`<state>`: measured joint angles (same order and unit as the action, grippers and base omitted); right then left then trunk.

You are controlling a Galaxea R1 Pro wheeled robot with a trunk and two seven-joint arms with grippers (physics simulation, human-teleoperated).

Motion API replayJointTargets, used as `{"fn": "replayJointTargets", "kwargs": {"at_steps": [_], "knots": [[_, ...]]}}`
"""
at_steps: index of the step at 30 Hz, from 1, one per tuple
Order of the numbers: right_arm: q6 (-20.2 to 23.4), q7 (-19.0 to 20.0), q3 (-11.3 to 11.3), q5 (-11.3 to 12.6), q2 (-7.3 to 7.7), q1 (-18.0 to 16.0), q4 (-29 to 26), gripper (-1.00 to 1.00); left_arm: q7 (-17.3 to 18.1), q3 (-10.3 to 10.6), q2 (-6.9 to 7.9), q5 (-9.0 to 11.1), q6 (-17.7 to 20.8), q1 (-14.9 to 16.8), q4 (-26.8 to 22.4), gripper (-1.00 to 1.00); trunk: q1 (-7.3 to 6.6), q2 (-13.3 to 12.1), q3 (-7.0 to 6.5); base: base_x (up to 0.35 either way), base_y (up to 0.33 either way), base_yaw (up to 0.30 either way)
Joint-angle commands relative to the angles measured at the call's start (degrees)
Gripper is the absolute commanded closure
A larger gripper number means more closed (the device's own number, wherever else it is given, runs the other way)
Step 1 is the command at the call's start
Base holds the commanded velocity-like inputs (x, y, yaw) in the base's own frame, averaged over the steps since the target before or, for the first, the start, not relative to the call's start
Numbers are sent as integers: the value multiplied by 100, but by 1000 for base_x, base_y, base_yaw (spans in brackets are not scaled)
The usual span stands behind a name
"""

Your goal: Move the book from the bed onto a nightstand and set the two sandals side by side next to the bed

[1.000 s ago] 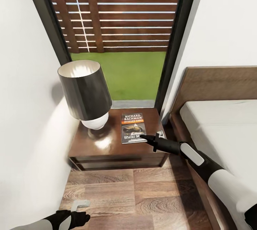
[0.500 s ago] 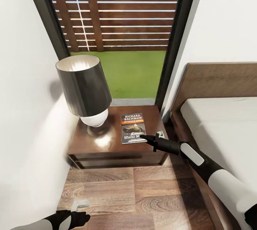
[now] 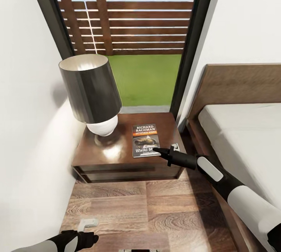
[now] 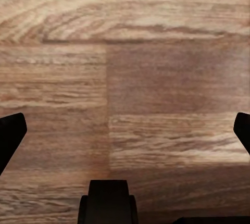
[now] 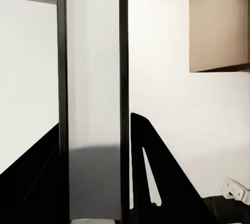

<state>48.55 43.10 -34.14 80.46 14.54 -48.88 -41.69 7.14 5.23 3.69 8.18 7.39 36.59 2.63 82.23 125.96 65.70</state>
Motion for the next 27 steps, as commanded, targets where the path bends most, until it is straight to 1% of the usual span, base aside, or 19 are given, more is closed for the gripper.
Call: {"fn": "replayJointTargets", "kwargs": {"at_steps": [1,9,13,20,27], "knots": [[14,16,-23,36,5,-7,3,100,24,48,1,61,13,6,10,-100,0,3,4,0,0,0],[14,7,-23,31,5,-7,3,100,32,48,1,61,13,6,10,-100,0,3,4,11,2,0],[14,6,-23,31,5,-7,3,100,33,48,1,61,16,6,10,-100,0,3,4,214,41,0],[14,0,-23,31,5,-7,3,100,33,48,1,61,23,6,9,-100,0,3,4,290,13,0],[14,-3,-21,31,5,-7,3,100,33,48,1,61,18,6,10,-100,0,3,4,93,2,0]]}}
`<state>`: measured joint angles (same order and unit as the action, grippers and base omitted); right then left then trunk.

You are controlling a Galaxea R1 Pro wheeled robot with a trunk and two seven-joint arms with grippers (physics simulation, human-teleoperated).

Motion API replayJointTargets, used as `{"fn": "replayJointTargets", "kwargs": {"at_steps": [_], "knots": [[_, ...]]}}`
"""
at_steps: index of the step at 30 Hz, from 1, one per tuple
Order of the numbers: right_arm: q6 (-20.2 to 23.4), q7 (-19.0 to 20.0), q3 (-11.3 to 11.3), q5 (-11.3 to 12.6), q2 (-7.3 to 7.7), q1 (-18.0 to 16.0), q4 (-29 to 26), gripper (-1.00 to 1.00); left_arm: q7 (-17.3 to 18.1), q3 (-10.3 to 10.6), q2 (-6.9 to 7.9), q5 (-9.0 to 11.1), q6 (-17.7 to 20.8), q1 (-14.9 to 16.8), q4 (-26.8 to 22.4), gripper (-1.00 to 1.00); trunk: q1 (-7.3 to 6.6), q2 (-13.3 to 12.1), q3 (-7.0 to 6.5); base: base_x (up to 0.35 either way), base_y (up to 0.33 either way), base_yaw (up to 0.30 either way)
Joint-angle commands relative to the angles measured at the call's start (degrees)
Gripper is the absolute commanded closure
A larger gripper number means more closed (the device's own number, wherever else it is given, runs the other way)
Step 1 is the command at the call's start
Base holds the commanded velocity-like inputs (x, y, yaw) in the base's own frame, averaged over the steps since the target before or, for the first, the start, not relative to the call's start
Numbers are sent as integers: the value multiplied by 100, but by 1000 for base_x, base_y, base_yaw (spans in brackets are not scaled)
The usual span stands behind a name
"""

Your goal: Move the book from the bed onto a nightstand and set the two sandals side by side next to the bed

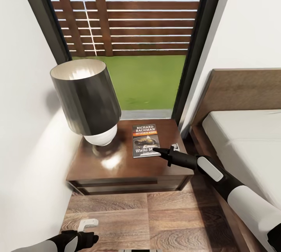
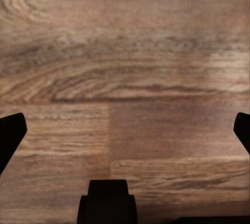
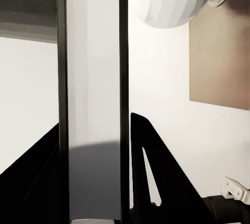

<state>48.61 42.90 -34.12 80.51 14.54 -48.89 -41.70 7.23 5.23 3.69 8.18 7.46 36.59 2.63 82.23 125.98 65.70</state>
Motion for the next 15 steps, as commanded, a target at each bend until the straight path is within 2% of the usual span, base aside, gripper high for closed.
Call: {"fn": "replayJointTargets", "kwargs": {"at_steps": [1,5,15], "knots": [[9,17,-24,26,5,-7,4,100,24,48,1,61,10,6,8,-100,0,2,4,33,1,0],[9,17,-24,26,5,-7,4,100,24,48,1,61,10,6,9,-100,0,2,4,12,0,0],[9,24,-25,26,5,-7,4,100,24,48,1,61,10,6,9,-100,219,403,184,2,0,0]]}}
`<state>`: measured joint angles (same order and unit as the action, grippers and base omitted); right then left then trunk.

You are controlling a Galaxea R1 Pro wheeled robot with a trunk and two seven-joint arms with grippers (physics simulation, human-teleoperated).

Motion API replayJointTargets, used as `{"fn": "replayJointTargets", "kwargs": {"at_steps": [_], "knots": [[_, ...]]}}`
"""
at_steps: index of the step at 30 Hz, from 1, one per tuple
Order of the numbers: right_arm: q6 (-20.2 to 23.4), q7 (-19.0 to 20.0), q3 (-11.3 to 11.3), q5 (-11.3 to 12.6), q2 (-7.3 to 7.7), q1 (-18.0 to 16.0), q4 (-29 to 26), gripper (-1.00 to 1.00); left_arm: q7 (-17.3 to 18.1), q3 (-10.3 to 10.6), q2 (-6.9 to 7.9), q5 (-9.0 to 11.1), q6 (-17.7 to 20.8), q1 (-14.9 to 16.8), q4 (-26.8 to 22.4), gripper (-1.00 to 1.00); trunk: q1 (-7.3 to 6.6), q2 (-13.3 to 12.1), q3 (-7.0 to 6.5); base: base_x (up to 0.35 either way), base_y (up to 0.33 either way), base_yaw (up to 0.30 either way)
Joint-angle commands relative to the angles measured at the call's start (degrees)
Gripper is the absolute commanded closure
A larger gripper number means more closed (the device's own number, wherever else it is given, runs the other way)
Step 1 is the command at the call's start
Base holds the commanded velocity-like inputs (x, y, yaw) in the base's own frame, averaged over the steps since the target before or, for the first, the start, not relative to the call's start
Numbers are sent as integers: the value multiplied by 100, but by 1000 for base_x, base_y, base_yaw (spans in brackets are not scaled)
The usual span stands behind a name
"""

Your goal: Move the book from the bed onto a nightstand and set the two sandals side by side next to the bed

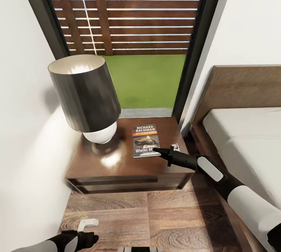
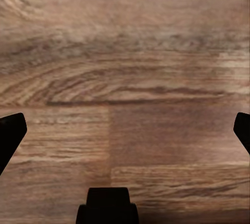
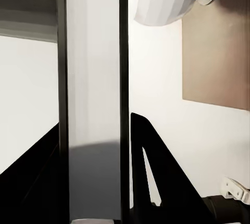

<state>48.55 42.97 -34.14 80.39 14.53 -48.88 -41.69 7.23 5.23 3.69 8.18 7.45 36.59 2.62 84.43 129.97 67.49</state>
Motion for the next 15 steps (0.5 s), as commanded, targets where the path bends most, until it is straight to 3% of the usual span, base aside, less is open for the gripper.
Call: {"fn": "replayJointTargets", "kwargs": {"at_steps": [1,9,15], "knots": [[14,18,-23,38,5,-7,3,100,24,48,1,61,11,6,10,-100,22,44,22,0,0,0],[15,18,-23,38,4,-7,3,100,24,48,1,61,11,6,10,-100,197,364,166,0,0,0],[14,13,-23,38,6,-7,3,100,32,48,1,61,11,6,10,-100,197,364,166,0,0,0]]}}
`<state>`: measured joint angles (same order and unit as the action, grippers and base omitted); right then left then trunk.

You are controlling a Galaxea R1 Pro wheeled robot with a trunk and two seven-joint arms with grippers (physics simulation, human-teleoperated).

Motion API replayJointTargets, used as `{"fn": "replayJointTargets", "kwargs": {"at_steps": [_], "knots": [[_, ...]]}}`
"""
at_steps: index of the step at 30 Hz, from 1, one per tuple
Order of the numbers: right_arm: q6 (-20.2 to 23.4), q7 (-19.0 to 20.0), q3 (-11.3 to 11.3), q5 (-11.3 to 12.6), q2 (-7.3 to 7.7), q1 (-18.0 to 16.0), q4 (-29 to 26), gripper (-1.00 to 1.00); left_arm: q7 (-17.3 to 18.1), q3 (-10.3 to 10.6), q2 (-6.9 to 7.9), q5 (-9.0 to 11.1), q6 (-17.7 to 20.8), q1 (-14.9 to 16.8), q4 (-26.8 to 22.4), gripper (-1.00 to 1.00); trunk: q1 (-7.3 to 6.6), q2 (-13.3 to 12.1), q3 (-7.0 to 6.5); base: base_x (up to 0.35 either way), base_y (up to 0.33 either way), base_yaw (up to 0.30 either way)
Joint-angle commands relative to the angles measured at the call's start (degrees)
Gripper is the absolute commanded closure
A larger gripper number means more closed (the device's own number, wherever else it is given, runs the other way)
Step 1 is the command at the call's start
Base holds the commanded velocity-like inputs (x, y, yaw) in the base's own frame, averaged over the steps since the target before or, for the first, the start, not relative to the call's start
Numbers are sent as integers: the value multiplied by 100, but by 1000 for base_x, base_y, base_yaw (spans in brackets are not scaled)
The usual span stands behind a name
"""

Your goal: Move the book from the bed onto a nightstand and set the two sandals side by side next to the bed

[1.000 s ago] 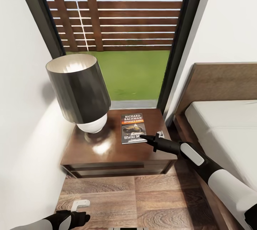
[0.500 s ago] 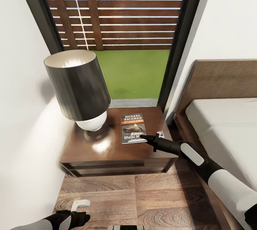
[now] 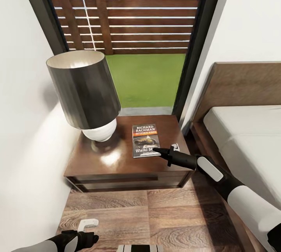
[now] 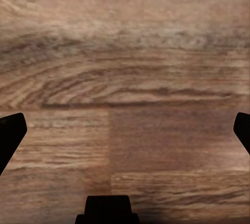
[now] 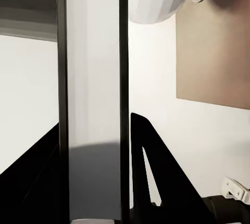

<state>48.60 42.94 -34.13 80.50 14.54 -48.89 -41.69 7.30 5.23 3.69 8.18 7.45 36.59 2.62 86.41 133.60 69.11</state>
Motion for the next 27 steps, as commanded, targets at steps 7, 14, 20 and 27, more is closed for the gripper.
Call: {"fn": "replayJointTargets", "kwargs": {"at_steps": [7,14,20,27], "knots": [[11,19,-24,27,4,-7,3,100,26,48,1,61,11,6,7,-100,-1,2,4,0,0,0],[9,14,-24,27,5,-7,3,100,26,48,1,61,2,6,9,-100,-1,2,4,0,0,0],[11,13,-24,27,2,-7,3,100,26,48,1,61,7,6,8,-100,109,202,94,0,0,0],[12,13,-24,27,0,-7,3,100,26,48,1,61,3,6,10,-100,131,242,112,0,0,0]]}}
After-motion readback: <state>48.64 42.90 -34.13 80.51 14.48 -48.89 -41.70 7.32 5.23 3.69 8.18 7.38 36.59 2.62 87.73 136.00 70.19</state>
